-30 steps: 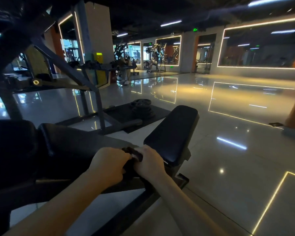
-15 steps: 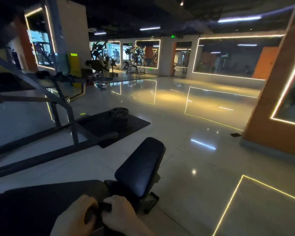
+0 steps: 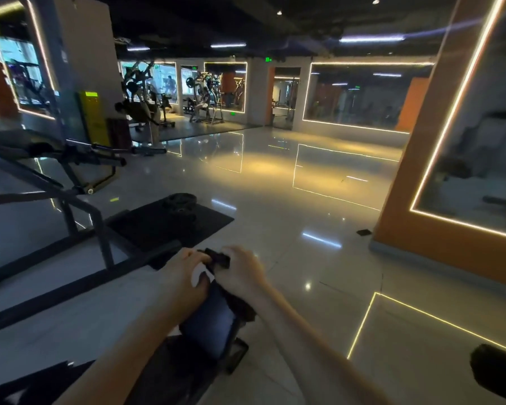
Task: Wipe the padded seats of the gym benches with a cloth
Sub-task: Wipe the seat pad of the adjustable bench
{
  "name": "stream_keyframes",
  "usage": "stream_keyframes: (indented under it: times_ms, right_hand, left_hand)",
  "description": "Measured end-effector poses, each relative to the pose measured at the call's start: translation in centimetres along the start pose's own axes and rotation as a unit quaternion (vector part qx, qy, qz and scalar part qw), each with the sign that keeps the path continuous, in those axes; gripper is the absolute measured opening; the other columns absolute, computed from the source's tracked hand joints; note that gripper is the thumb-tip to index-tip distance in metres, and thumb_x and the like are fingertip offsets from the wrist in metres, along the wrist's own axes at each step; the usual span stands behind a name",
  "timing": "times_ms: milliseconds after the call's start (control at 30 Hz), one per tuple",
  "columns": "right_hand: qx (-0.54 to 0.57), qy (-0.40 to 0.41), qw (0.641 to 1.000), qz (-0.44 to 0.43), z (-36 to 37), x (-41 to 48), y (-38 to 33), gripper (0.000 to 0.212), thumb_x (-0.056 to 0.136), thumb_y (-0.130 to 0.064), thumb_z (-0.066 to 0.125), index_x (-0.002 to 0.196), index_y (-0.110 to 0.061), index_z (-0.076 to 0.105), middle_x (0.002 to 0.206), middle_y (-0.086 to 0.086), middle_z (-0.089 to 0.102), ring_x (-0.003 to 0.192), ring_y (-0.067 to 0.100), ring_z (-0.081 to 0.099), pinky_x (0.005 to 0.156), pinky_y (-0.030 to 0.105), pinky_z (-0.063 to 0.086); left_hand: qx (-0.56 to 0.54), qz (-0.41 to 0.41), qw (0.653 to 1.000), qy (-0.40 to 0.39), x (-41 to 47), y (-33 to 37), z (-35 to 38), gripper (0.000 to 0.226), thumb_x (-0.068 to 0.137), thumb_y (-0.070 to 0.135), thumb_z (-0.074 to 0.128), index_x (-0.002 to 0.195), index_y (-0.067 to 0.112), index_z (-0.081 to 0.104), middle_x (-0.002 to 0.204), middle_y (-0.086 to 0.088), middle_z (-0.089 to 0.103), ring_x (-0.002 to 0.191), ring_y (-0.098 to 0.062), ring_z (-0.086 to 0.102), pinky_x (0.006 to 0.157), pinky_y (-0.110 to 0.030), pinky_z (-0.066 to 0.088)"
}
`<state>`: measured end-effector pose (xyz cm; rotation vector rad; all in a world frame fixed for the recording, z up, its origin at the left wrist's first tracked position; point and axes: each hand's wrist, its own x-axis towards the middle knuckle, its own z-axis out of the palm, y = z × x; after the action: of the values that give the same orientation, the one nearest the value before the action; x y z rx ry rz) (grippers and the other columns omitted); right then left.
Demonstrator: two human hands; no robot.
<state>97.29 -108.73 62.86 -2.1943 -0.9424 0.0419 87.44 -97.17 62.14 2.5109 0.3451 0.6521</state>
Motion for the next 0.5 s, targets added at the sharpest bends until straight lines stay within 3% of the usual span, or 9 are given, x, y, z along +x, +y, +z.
stream_keyframes:
  times_ms: [133, 267, 367, 500]
  right_hand:
    - [-0.032, 0.005, 0.999, -0.001, -5.9, 0.1, -3.9, 0.029, 0.084, -0.019, 0.060, 0.062, -0.031, 0.044, 0.073, -0.006, 0.052, 0.075, 0.018, 0.055, 0.058, 0.028, 0.035]
    - [-0.063, 0.036, 0.997, -0.011, -11.3, -1.0, -8.5, 0.010, 0.084, -0.028, 0.060, 0.074, -0.032, 0.061, 0.084, -0.006, 0.063, 0.081, 0.017, 0.061, 0.065, 0.032, 0.046]
    - [-0.084, 0.074, 0.994, -0.001, -15.9, -2.7, -11.4, 0.033, 0.086, -0.028, 0.063, 0.060, -0.034, 0.043, 0.072, -0.009, 0.053, 0.076, 0.021, 0.059, 0.059, 0.030, 0.039]
    - [-0.115, 0.102, 0.988, 0.016, -21.7, -7.1, -13.8, 0.026, 0.086, -0.031, 0.063, 0.068, -0.033, 0.044, 0.079, -0.010, 0.048, 0.082, 0.018, 0.053, 0.066, 0.034, 0.045]
  left_hand:
    - [0.024, 0.021, 0.999, -0.008, 1.2, 4.8, -5.1, 0.027, 0.090, 0.017, 0.062, 0.116, 0.024, 0.062, 0.118, 0.008, 0.053, 0.102, -0.014, 0.058, 0.084, -0.035, 0.052]
    - [0.031, 0.062, 0.998, -0.011, 1.7, 9.4, -10.6, 0.029, 0.089, 0.017, 0.061, 0.116, 0.026, 0.063, 0.114, 0.010, 0.055, 0.100, -0.010, 0.057, 0.083, -0.033, 0.052]
    - [0.033, 0.099, 0.994, -0.018, 2.2, 13.3, -14.2, 0.027, 0.089, 0.022, 0.060, 0.115, 0.029, 0.064, 0.109, 0.010, 0.056, 0.103, -0.011, 0.056, 0.083, -0.031, 0.050]
    - [0.034, 0.153, 0.986, -0.060, 1.4, 19.2, -16.9, 0.029, 0.087, 0.022, 0.056, 0.113, 0.030, 0.064, 0.103, 0.010, 0.054, 0.094, -0.012, 0.056, 0.075, -0.030, 0.047]
